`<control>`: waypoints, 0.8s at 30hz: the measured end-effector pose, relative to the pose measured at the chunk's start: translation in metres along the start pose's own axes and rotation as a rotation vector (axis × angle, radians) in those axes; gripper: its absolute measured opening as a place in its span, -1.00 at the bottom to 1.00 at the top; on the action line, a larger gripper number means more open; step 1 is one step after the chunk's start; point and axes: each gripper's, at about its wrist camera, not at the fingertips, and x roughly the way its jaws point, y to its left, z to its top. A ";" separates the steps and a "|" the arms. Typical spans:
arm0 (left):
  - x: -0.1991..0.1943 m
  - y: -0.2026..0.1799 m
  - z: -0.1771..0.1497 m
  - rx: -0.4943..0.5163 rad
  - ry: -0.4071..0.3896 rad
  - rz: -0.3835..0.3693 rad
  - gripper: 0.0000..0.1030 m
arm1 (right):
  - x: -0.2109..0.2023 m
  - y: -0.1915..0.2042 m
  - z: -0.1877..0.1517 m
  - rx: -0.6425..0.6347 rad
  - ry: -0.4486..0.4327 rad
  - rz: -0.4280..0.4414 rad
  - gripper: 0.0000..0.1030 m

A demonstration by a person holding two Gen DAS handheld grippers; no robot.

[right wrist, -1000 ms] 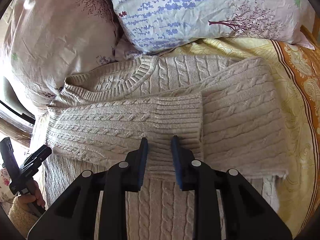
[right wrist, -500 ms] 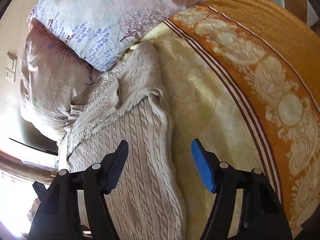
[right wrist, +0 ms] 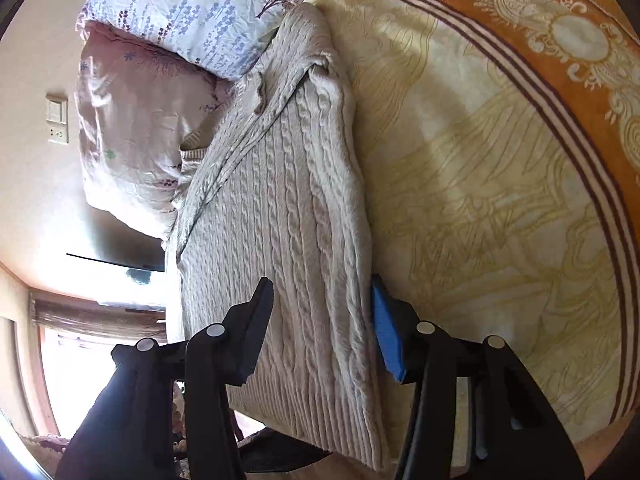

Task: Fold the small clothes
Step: 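Grasp the sweater hem with the left tool and lift it toward the collar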

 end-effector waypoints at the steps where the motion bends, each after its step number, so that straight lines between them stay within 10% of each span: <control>1: 0.001 0.000 -0.004 -0.018 0.008 -0.025 0.27 | 0.002 0.000 -0.005 -0.006 0.019 0.010 -0.13; 14: 0.014 -0.001 -0.022 -0.069 0.094 -0.082 -0.39 | 0.004 0.009 -0.036 -0.104 0.097 0.003 -0.56; 24: 0.023 -0.007 -0.013 -0.025 0.166 -0.112 -0.16 | 0.005 0.009 -0.038 -0.131 0.078 -0.042 -0.75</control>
